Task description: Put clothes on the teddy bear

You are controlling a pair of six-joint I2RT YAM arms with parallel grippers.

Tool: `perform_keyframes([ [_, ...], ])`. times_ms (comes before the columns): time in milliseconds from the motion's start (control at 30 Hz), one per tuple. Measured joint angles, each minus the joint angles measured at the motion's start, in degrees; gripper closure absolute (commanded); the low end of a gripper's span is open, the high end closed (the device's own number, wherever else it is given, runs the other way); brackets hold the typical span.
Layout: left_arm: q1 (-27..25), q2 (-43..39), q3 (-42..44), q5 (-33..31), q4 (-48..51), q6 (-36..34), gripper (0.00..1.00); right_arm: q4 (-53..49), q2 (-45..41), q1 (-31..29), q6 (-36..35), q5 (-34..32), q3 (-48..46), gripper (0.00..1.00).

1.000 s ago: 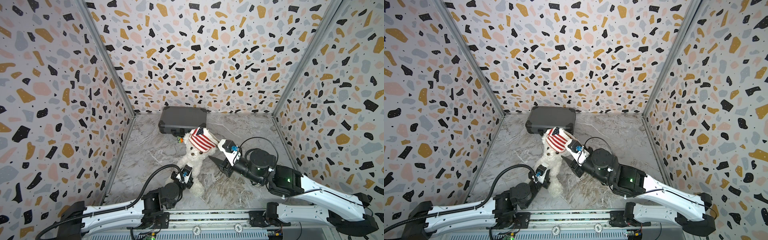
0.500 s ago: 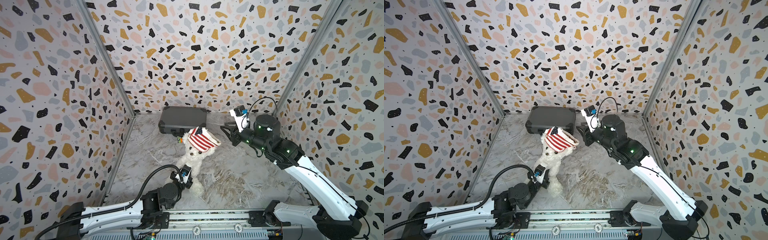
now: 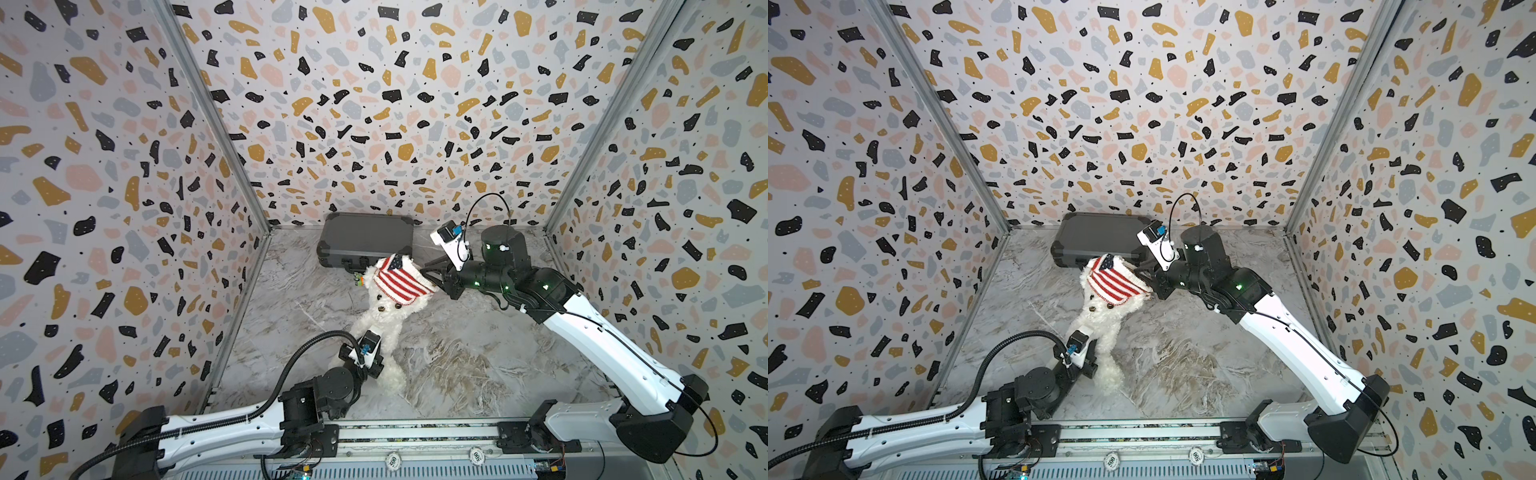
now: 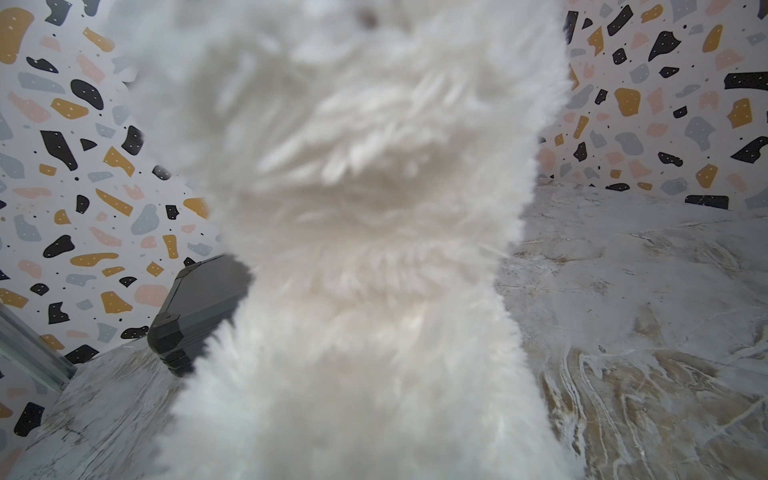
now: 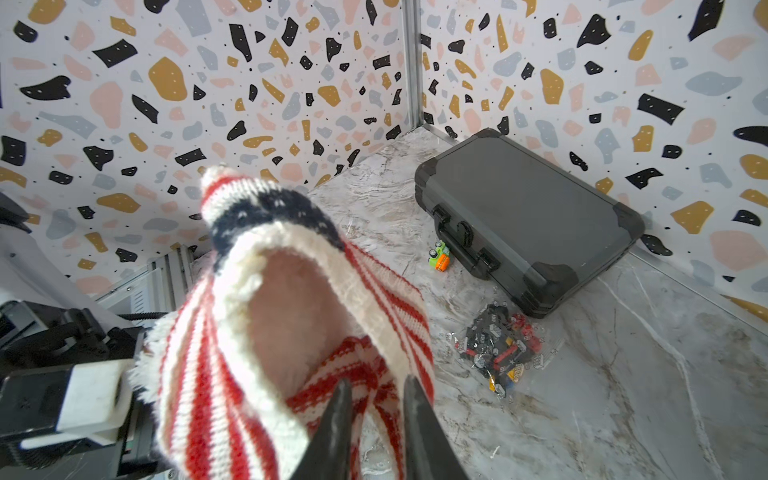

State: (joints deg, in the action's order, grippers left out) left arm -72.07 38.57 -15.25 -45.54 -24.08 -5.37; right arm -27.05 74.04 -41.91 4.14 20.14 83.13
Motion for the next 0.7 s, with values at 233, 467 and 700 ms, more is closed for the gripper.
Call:
perform_keyframes([
  [233,0.0,0.1,0.0,-0.5,0.0,-0.1,1.0,-0.2,0.0,-2.7,0.0,0.8,0.0,0.77],
  [467,0.0,0.4,0.0,-1.1,0.0,-0.9,1.0,-1.3,-0.1,-5.2,0.1,0.4,0.0,0.75],
  [700,0.0,0.4,0.0,-0.4,0.0,-2.8,1.0,-2.2,-0.1,-6.9,0.2,0.0,0.0,0.66],
])
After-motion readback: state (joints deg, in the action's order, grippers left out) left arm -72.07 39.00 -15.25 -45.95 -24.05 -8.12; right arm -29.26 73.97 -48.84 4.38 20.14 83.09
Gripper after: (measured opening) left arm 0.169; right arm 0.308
